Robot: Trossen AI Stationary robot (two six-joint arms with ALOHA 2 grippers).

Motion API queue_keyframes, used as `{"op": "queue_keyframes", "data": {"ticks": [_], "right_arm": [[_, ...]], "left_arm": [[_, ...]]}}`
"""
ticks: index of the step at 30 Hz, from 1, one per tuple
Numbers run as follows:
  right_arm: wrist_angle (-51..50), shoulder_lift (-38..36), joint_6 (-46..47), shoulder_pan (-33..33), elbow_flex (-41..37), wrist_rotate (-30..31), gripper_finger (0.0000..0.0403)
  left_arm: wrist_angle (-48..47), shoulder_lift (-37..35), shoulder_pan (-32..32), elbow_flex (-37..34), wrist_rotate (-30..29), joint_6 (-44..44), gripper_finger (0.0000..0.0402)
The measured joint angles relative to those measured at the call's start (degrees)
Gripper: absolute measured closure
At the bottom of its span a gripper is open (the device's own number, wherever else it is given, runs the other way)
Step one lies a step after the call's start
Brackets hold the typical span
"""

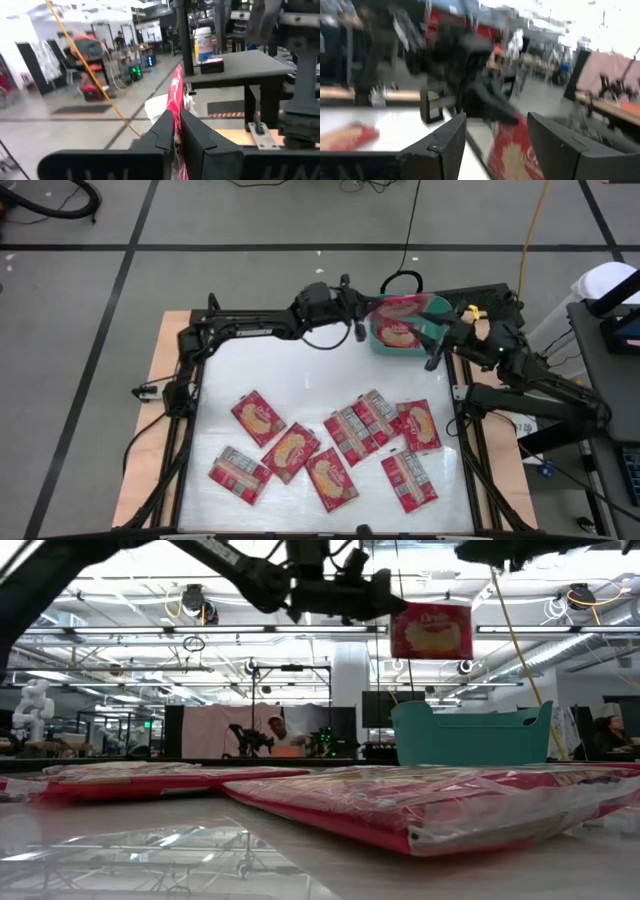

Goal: Sort popcorn bags into baskets
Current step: Put the red popcorn bag into the green bin

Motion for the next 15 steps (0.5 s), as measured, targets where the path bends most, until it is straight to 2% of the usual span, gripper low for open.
{"op": "queue_keyframes", "data": {"ticks": [4,8,15], "right_arm": [[-6.50,-0.39,0.90,1.90,-0.02,2.79,0.0202],[-10.86,-0.46,2.76,3.05,-0.02,3.24,0.0202],[-12.89,-0.55,2.88,3.49,-0.02,3.27,0.0202]], "left_arm": [[-8.34,4.70,0.57,9.97,0.38,-1.97,0.0384],[-11.34,9.64,1.62,16.89,0.00,-5.30,0.0381],[-11.70,15.65,1.62,21.29,0.50,-9.88,0.0375]]}}
